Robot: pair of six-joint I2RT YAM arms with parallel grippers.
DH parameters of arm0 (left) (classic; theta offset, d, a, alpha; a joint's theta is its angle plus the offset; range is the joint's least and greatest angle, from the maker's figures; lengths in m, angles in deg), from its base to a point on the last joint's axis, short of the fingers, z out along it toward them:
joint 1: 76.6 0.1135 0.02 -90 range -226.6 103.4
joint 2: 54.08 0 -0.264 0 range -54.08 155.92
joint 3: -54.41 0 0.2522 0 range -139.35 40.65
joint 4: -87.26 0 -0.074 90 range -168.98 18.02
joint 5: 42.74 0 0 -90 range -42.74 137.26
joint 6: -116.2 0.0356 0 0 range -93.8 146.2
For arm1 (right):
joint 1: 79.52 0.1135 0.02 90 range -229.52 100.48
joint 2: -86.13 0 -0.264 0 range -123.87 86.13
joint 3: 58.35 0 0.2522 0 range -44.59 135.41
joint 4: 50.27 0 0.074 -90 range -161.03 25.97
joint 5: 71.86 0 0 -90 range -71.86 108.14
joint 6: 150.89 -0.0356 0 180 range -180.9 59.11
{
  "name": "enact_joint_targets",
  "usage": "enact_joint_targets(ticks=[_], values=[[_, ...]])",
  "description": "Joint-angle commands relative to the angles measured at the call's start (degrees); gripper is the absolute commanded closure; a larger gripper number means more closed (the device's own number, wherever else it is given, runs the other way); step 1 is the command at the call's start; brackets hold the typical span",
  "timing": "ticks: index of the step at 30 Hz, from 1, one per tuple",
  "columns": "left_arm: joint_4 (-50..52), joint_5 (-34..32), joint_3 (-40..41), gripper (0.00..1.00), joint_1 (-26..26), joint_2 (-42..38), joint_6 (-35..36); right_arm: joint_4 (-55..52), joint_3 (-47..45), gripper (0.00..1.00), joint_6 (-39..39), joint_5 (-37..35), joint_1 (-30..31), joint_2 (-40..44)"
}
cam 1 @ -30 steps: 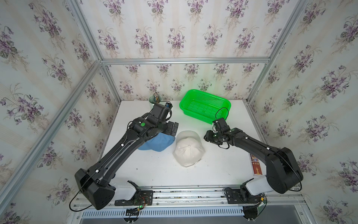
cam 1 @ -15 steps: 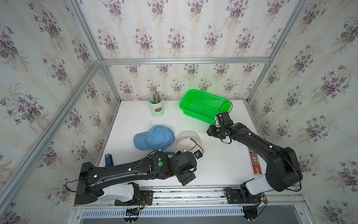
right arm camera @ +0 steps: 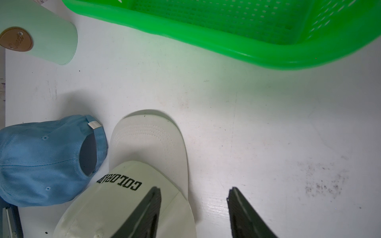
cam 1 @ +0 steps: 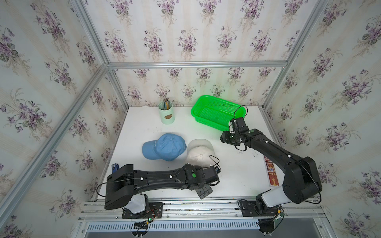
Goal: Turn the baseball cap inside out
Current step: Adjust the baseball cap at the center of the board.
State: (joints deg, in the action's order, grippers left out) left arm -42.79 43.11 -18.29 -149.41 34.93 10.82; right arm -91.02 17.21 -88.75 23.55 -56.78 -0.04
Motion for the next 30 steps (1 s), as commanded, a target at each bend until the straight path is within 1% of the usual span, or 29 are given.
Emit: enact_joint_targets(ticks=[1, 4, 10, 12, 23, 30], values=[[-4.58, 5.19, 0.41, 0.08, 2.03, 1.68, 1.89, -0.44, 0.34, 0.43, 0.63, -0.26, -0.15, 0.04], [-4.82, 5.66, -0.46, 0.07, 2.89, 3.44, 2.88, -0.18, 0.27, 0.43, 0.64, 0.19, -0.34, -0.27], [-3.45, 3.39, -3.39, 0.06, 2.86, 7.97, 3.22, 0.78, 0.08, 0.43, 0.2, 1.26, -0.33, -0.82], [-3.99, 3.66, -3.48, 0.06, 2.92, 9.38, 3.34, 0.88, 0.16, 0.43, 0.16, 1.36, -0.31, -0.91], [-8.51, 3.58, -3.11, 0.06, 5.75, 12.11, 2.18, 1.82, -0.3, 0.43, 0.08, 2.8, -0.29, -1.55], [-9.01, 5.97, -4.42, 0.07, 6.12, 14.76, 3.7, 2.3, -0.79, 0.43, 0.0, 3.34, -0.27, -1.67]])
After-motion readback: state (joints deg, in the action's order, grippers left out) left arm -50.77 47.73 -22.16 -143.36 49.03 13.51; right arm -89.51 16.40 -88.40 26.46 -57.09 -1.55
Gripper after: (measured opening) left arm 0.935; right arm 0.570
